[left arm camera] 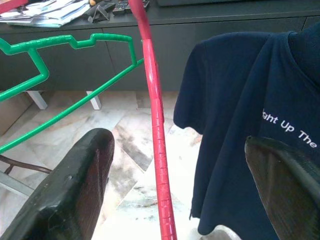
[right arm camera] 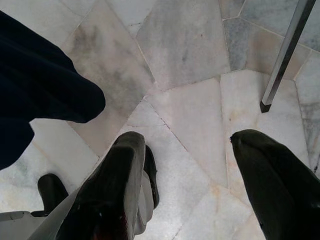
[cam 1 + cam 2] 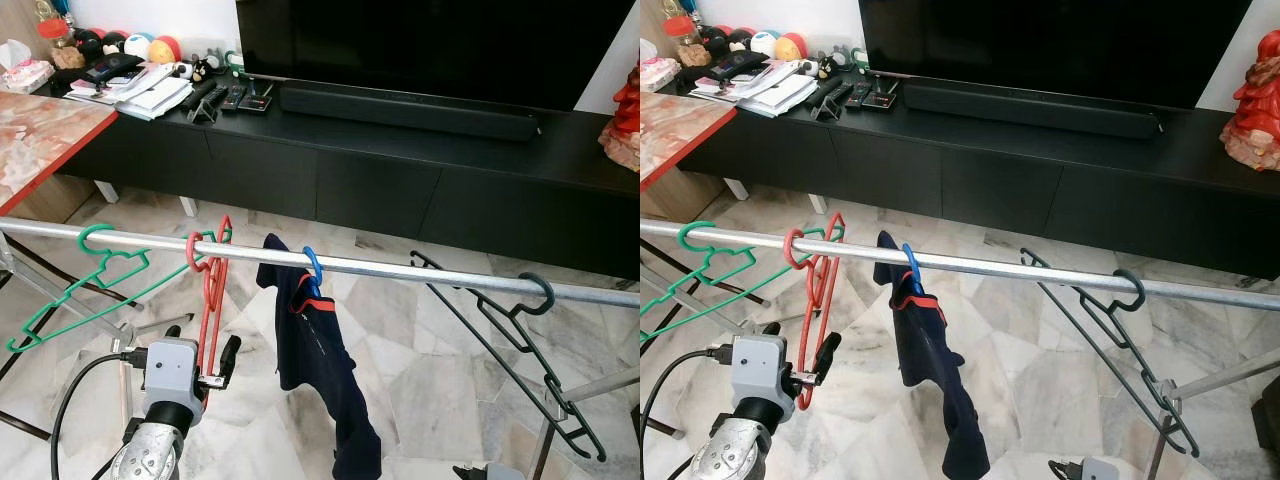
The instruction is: Hang hanger
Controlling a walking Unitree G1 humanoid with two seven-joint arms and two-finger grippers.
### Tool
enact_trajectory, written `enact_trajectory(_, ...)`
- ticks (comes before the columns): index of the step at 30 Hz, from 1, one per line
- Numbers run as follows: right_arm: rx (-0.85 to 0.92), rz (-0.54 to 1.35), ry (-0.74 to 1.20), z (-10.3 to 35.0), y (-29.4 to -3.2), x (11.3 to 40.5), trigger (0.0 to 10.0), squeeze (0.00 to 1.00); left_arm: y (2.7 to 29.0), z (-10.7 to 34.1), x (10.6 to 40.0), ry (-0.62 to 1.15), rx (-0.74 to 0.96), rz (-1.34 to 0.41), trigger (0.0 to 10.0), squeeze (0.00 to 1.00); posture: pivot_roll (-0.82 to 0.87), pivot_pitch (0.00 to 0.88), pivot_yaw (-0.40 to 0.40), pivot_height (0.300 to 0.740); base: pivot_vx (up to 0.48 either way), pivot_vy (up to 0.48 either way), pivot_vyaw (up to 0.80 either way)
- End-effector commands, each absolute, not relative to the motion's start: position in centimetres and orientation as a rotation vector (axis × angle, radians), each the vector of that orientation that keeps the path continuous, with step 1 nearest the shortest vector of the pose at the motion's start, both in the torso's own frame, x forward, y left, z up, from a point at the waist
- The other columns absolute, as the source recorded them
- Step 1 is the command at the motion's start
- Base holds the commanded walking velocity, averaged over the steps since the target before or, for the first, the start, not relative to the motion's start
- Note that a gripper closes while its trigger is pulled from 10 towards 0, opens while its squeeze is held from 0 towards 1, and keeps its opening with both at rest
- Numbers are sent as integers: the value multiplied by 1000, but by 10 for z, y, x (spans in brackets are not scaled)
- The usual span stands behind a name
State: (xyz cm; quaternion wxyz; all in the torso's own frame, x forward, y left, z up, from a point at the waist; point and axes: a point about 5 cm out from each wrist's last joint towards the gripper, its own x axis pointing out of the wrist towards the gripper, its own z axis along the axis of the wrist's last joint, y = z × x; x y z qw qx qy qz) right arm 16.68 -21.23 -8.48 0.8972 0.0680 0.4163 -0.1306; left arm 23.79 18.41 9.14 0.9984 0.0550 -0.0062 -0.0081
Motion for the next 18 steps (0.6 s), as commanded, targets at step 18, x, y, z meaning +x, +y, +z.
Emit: enact_trajectory(18,138,-282,878,-87,-214,160,10000,0,187,92,236,-20,93,0,10000,0,-20,174,-6,740,-191,0,0)
